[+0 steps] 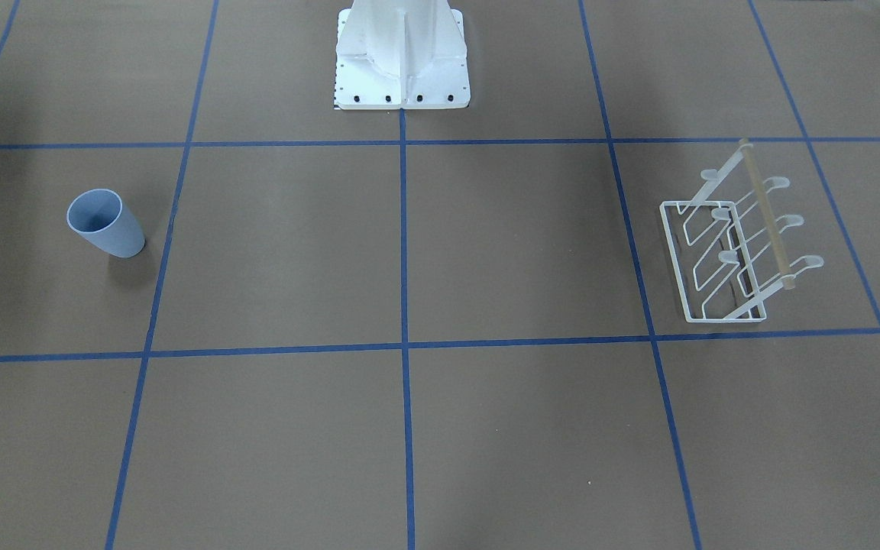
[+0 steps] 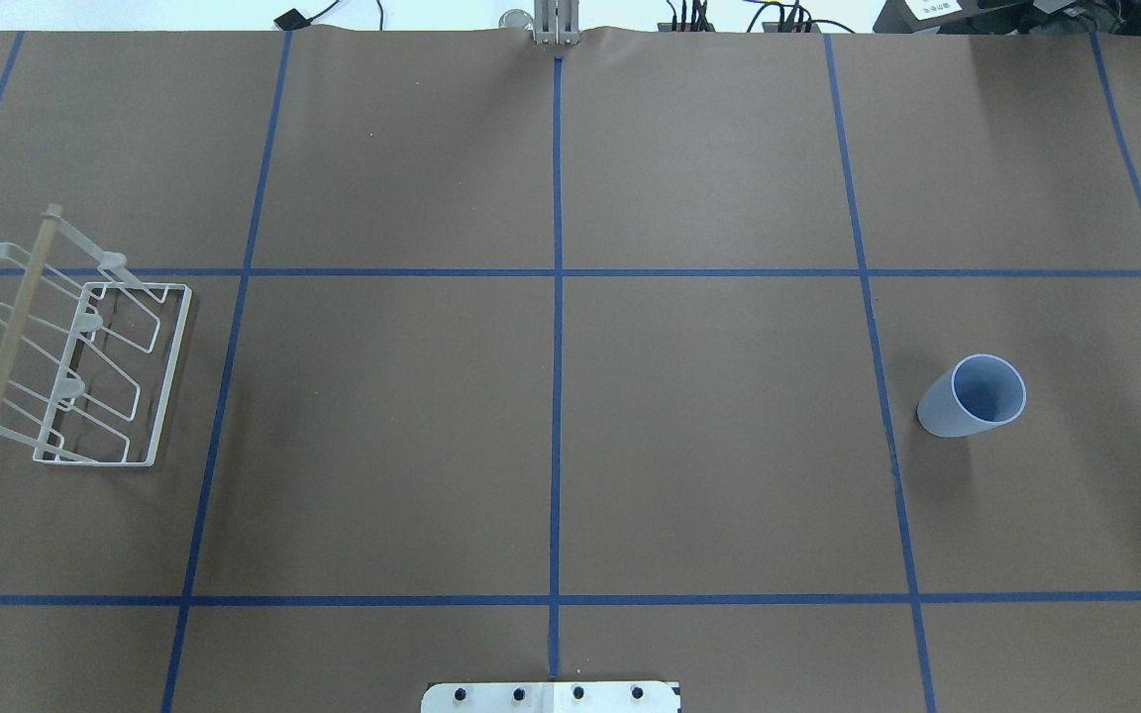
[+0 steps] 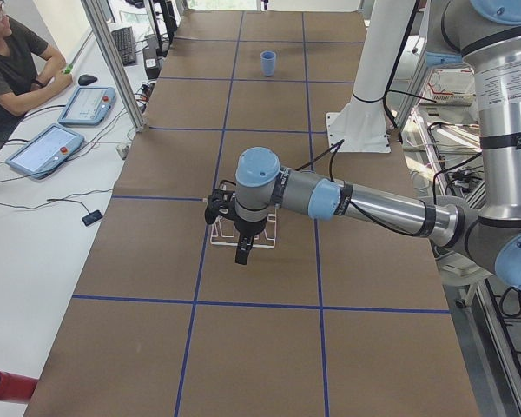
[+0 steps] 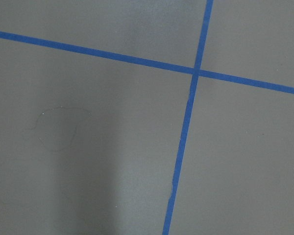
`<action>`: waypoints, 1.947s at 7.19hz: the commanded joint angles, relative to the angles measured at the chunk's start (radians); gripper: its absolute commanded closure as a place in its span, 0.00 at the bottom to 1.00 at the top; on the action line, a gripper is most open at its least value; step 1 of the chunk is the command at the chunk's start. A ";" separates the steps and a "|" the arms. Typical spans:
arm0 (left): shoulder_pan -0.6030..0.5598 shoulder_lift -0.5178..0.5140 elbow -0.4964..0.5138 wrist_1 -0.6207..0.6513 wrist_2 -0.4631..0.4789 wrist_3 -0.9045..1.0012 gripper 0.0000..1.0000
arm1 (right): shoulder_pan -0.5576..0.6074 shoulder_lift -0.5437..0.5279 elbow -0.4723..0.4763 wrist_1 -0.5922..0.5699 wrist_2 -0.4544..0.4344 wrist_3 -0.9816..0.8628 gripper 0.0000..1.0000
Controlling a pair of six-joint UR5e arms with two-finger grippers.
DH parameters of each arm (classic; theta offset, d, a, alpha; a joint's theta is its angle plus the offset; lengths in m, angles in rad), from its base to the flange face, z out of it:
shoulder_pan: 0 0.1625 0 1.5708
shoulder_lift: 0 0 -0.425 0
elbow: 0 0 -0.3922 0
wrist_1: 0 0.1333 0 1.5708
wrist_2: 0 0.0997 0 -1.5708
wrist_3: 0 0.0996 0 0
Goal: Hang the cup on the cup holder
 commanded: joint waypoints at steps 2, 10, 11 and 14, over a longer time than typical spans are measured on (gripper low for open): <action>0.002 -0.001 -0.003 0.000 -0.007 -0.002 0.01 | -0.002 -0.001 0.000 0.000 0.009 0.000 0.00; 0.003 -0.001 0.003 -0.009 -0.007 -0.002 0.01 | -0.159 -0.001 0.029 0.188 0.020 0.275 0.00; 0.003 -0.001 0.005 -0.011 -0.007 -0.002 0.01 | -0.231 -0.003 0.030 0.276 0.020 0.407 0.00; 0.003 -0.002 0.003 -0.011 -0.007 -0.002 0.01 | -0.354 -0.003 0.072 0.344 0.020 0.585 0.00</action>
